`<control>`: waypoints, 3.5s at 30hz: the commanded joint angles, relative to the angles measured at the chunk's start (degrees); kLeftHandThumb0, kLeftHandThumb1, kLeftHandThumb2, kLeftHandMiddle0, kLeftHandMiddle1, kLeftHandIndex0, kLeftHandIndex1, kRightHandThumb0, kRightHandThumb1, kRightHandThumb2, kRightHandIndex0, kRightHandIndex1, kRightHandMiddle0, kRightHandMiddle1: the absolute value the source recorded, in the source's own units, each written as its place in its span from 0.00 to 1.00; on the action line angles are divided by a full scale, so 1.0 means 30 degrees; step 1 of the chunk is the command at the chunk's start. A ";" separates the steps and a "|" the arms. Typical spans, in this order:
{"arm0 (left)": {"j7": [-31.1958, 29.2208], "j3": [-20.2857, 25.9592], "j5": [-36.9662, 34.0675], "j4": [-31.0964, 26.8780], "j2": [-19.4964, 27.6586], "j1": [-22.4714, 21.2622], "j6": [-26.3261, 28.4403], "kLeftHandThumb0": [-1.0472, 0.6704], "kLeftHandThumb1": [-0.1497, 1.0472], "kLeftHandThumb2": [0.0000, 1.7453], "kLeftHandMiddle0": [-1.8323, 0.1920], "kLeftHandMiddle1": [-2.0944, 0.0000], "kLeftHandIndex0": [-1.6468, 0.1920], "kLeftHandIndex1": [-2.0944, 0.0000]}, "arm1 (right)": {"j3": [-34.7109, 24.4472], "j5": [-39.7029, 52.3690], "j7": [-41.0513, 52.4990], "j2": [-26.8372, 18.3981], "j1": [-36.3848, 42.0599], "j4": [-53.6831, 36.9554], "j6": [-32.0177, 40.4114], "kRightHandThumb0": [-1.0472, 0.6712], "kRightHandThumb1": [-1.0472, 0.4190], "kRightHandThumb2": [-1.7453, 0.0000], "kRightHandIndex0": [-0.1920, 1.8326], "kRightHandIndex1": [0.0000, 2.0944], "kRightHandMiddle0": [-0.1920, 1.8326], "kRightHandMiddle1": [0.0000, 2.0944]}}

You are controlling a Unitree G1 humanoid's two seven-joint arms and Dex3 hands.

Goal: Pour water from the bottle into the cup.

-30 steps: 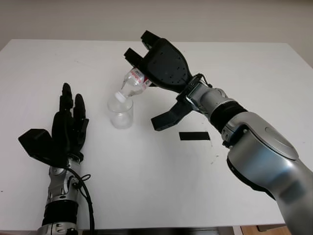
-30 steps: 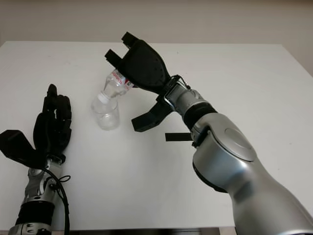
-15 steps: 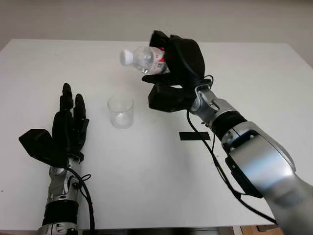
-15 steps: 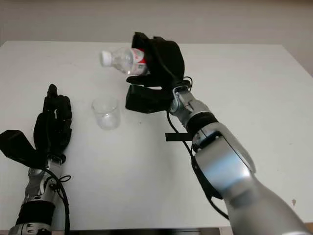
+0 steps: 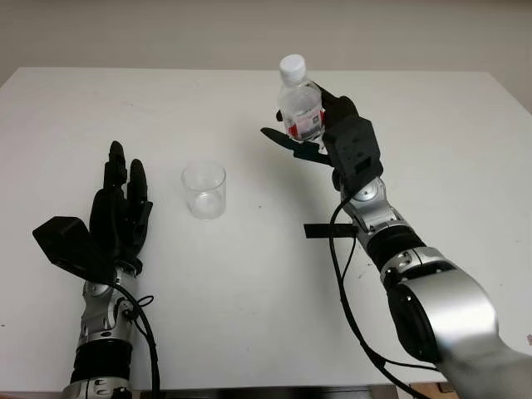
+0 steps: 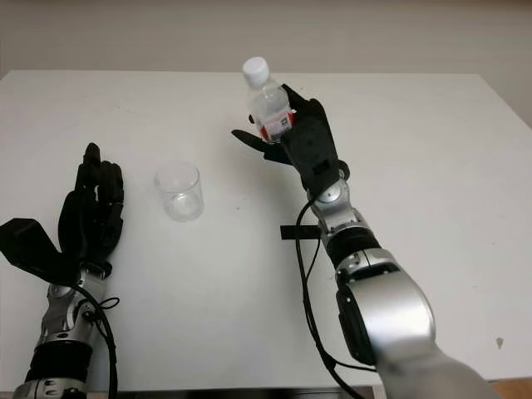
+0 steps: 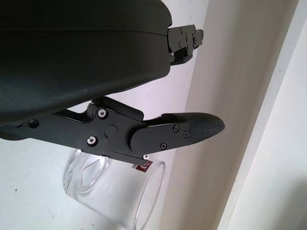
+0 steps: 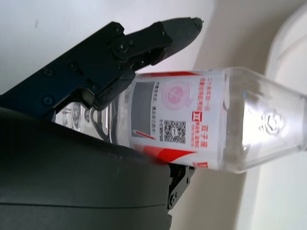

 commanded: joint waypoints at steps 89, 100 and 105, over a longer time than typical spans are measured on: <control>-0.0433 0.0086 0.0073 -0.0993 0.0473 0.1206 0.1284 0.25 1.00 0.30 0.96 0.97 0.97 0.97 | 0.0493 -0.1226 0.2057 -0.0597 1.1115 -1.6042 0.8816 0.18 0.12 0.97 0.00 0.42 0.01 0.46; -0.0531 0.0091 0.0067 -0.0853 0.0586 0.0974 0.1358 0.26 1.00 0.30 0.96 0.97 0.97 0.97 | 0.0302 -0.1072 0.1801 -0.0484 1.1377 -1.6412 0.8785 0.18 0.11 0.97 0.00 0.36 0.01 0.39; -0.0520 0.0136 -0.0020 -0.0805 0.0561 0.0913 0.1427 0.25 1.00 0.30 0.96 0.97 0.97 0.97 | 0.0225 -0.1038 0.2242 -0.1044 1.1897 -1.6590 0.7757 0.15 0.11 0.97 0.01 0.05 0.01 0.10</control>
